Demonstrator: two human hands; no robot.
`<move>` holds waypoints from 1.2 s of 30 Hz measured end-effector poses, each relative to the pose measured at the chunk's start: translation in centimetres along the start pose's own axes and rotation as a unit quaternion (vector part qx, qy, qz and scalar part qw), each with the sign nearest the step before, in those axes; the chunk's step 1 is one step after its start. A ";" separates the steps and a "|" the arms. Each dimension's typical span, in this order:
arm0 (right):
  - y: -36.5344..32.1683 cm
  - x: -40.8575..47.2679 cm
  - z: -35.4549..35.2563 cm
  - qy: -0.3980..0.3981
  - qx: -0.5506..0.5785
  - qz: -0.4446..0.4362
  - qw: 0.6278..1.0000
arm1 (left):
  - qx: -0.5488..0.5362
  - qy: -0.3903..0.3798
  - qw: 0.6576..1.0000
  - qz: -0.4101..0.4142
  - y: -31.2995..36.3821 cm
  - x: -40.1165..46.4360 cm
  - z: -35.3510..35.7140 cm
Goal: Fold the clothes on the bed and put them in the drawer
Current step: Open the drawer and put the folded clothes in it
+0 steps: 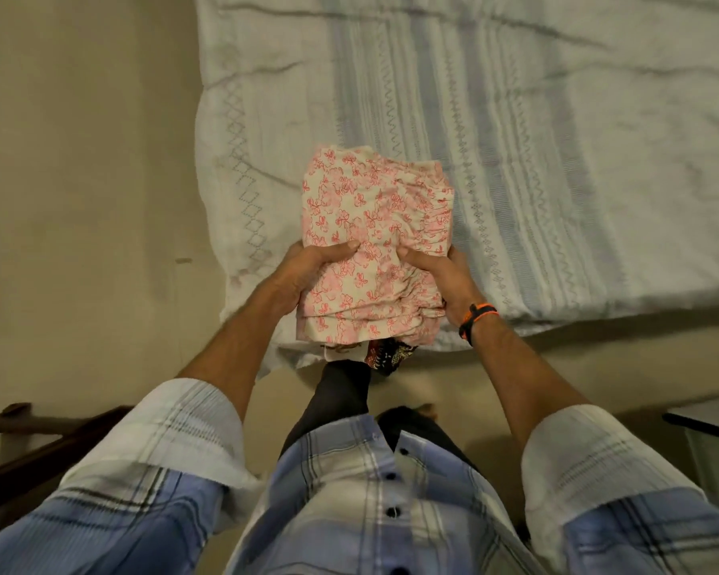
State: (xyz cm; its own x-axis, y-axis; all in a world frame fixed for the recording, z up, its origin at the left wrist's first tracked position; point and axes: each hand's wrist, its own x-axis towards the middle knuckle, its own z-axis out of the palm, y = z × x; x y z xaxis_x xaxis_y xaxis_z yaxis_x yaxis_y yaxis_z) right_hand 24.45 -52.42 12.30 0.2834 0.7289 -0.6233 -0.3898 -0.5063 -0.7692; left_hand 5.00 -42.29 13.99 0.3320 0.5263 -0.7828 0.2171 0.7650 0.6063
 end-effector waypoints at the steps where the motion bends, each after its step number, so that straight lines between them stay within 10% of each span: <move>1: -0.1 -0.8 -1.3 0.005 0.006 -0.007 1.000 | 0.007 -0.002 1.000 0.004 0.0 -0.6 1.3; 36: -1.7 -24.6 -52.4 0.398 0.321 -0.166 0.843 | 0.339 -0.391 0.856 0.005 -4.2 -2.3 65.1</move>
State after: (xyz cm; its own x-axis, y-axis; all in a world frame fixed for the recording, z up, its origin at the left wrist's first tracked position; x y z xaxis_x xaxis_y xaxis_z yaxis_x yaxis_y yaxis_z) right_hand 64.01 -93.64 21.54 0.8692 0.1116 -0.4818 -0.4945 0.2056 -0.8445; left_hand 63.09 -70.88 22.39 0.7926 -0.0804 -0.6044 0.6047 0.2308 0.7623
